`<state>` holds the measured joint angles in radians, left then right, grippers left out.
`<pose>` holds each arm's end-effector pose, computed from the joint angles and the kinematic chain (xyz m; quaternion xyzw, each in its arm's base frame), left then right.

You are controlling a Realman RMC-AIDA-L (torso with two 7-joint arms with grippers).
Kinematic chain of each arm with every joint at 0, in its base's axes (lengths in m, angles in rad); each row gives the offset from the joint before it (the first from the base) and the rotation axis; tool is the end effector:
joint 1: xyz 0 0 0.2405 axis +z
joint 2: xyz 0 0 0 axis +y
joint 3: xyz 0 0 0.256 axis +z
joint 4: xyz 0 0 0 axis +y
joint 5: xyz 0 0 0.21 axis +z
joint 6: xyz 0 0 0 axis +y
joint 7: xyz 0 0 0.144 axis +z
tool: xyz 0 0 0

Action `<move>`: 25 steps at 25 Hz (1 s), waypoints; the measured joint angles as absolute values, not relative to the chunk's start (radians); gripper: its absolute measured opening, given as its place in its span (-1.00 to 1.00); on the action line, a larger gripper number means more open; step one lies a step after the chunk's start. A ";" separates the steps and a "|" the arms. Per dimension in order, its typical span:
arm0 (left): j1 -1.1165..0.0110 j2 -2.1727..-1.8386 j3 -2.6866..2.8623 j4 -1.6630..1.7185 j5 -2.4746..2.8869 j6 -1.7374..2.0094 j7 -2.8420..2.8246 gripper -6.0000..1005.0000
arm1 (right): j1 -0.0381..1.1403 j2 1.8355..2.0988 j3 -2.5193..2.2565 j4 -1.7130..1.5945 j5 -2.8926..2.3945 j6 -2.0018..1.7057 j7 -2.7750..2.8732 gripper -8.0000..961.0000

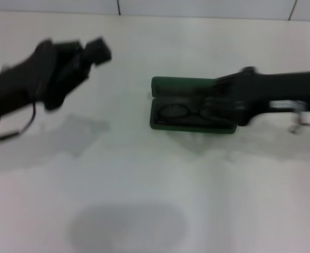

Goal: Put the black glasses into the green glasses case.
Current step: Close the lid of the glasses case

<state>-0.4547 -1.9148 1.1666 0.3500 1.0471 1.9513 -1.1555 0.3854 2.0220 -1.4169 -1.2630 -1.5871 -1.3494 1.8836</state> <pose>-0.2361 0.2853 0.0552 -0.8324 -0.1107 -0.5383 0.0711 0.1411 0.3253 0.0028 -0.9557 0.1554 0.2413 0.0657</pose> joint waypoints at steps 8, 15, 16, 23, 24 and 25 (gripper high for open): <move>-0.531 -1.828 1.106 0.631 1.237 1.758 -1.514 -0.83 | 0.287 1.997 -1.046 -0.779 -1.418 -1.812 1.437 -0.57; -0.742 -1.893 1.003 0.655 1.595 1.585 -1.594 -0.65 | 0.210 1.978 -0.813 -0.525 -1.423 -2.005 1.257 -0.57; -0.764 -1.918 1.004 0.655 1.659 1.539 -1.590 -0.63 | 0.210 1.979 -0.811 -0.508 -1.422 -2.006 1.249 -0.57; -0.872 -2.068 1.007 0.632 1.996 1.257 -1.586 -0.55 | 0.219 1.981 -0.809 -0.452 -1.428 -1.967 1.238 -0.56; -0.878 -2.080 1.009 0.630 2.016 1.229 -1.586 -0.55 | 0.223 1.981 -0.811 -0.448 -1.429 -1.956 1.237 -0.56; -0.881 -2.086 1.017 0.623 2.018 1.205 -1.586 -0.55 | 0.229 1.981 -0.813 -0.445 -1.429 -1.943 1.237 -0.56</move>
<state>-0.8808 -2.0865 1.0173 0.6232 2.0180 1.2049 -1.5859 0.2288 1.9814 -0.8132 -0.4451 -1.4292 -1.9430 1.2373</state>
